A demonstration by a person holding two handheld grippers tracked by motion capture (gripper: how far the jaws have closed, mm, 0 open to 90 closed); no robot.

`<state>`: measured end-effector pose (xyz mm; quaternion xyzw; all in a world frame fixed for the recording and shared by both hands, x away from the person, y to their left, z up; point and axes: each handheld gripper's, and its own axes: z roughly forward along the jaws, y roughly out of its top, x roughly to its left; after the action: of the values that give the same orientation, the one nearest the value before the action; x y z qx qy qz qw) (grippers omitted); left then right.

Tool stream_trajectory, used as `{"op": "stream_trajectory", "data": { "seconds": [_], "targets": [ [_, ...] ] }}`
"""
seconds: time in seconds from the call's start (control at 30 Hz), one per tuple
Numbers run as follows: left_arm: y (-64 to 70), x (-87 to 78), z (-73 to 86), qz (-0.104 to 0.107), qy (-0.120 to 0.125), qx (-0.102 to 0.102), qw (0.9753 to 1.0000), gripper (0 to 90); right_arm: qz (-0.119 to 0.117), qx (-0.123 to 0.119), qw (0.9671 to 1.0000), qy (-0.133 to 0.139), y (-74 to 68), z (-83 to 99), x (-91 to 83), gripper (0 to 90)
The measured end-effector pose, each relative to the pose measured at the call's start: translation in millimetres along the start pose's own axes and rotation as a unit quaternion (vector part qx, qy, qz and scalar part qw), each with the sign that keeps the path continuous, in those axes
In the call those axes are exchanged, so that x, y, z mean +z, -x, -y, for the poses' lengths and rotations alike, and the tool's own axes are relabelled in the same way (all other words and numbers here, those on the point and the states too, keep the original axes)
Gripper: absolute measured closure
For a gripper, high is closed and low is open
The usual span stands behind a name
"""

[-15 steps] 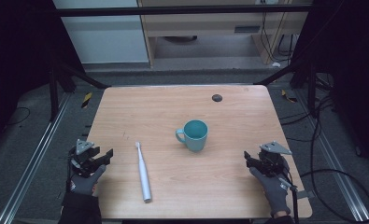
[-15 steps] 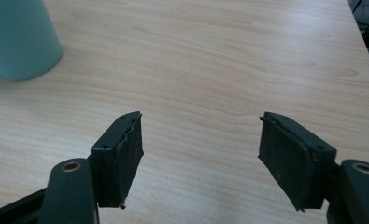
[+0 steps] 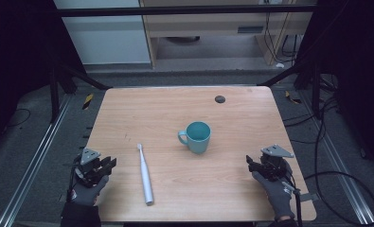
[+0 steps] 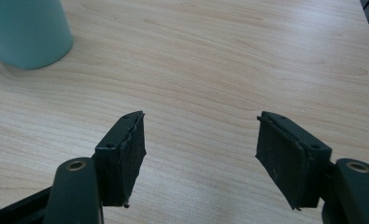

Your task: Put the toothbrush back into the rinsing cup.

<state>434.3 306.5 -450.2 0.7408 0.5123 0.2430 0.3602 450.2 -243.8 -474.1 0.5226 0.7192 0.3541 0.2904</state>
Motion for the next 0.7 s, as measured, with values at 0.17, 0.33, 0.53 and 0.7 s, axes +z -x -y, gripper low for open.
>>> {"op": "stream_trajectory", "data": {
  "seconds": [0.17,0.33,0.53,0.7],
  "targets": [
    [5.1,-0.7,0.2,0.022,-0.011,0.018,0.9995,76.9,-0.003,0.007,1.0,0.005,0.6,-1.2,-1.5,32.5],
    [14.5,1.0,4.3,0.053,-0.039,0.048,0.9967,83.2,-0.008,0.005,1.0,0.002,-0.4,-1.1,-1.1,32.5],
    [23.6,2.4,7.7,0.079,-0.057,0.068,0.9929,89.2,-0.008,0.002,1.0,-0.001,-0.7,-0.9,-0.1,32.5],
    [32.5,4.4,10.1,0.104,-0.077,0.095,0.987,89.4,-0.009,0.0,1.0,-0.004,-1.1,-0.6,0.7,32.5]
  ]
}}
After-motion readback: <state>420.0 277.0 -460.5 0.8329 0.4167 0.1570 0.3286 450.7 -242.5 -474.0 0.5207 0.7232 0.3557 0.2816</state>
